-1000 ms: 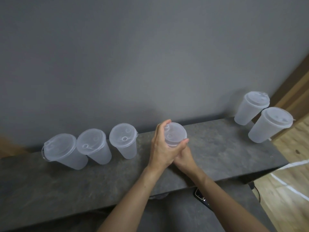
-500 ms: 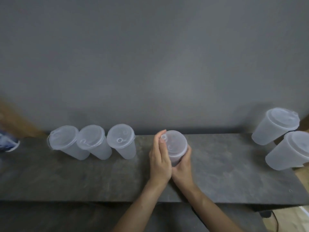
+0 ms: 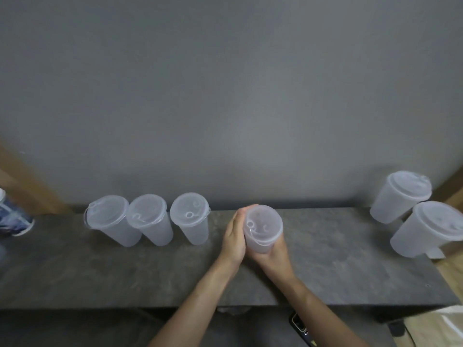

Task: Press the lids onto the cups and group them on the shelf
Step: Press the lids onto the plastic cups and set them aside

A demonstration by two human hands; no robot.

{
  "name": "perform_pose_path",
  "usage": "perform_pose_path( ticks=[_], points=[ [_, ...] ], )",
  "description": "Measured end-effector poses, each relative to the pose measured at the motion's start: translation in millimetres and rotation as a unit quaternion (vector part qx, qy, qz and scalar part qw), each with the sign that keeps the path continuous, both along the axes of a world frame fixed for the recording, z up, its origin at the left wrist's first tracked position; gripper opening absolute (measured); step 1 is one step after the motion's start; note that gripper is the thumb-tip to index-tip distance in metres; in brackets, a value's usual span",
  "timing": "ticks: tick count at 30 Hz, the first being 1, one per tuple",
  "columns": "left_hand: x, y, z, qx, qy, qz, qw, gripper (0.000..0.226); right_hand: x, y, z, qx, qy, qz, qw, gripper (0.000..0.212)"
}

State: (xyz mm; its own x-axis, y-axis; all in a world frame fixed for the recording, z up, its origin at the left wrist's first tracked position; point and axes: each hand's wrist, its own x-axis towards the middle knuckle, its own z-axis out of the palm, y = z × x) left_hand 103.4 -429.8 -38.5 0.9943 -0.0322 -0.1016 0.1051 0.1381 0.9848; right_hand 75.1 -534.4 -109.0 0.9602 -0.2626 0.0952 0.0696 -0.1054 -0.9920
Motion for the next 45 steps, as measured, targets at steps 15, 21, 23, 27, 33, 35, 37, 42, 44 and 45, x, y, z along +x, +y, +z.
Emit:
perform_pose_path(
  ticks=[15,21,23,27,33,35,37,42,44,45],
  points=[
    [11.4,12.4,-22.7,0.028,-0.111,-0.037,0.993,0.04,-0.9,5.9,-0.8,-0.025,-0.002,-0.018,1.0,0.094],
    [14.5,15.2,-16.7,0.028,-0.081,-0.043,0.995,0.035,-0.7,1.3,-4.2,-0.06,0.021,-0.019,0.998,0.092],
    [18.9,14.1,-7.1,0.027,-0.062,-0.065,0.996,0.037,-0.3,-1.4,-7.9,-0.079,0.032,-0.001,0.996,0.082],
    [18.8,14.2,-7.6,0.027,-0.061,-0.07,0.995,0.038,-1.3,1.2,-6.8,-0.082,0.031,0.015,0.996,0.069],
    [13.4,18.7,-19.5,0.03,-0.077,-0.059,0.995,0.039,-1.7,5.2,3.2,-0.054,0.007,0.007,0.998,0.093],
    [16.6,17.6,-13.5,0.027,-0.064,-0.073,0.995,0.039,-1.4,3.8,1.0,-0.064,0.012,0.008,0.998,0.09],
    [19.9,15.2,-6.7,0.02,-0.052,-0.092,0.994,0.036,-1.3,2.0,-1.7,-0.072,0.017,0.013,0.997,0.087],
    [22.6,10.2,-6.1,0.019,-0.077,-0.105,0.991,0.041,-1.3,0.6,-1.1,-0.073,0.014,0.017,0.997,0.083],
    [19.5,10.7,-10.4,0.024,-0.088,-0.076,0.993,0.042,-4.5,3.4,2.5,-0.05,0.015,-0.002,0.999,0.091],
    [17.3,11.5,-13.3,0.027,-0.099,-0.056,0.993,0.04,-6.5,5.0,3.8,-0.04,0.018,-0.013,0.999,0.093]
  ],
)
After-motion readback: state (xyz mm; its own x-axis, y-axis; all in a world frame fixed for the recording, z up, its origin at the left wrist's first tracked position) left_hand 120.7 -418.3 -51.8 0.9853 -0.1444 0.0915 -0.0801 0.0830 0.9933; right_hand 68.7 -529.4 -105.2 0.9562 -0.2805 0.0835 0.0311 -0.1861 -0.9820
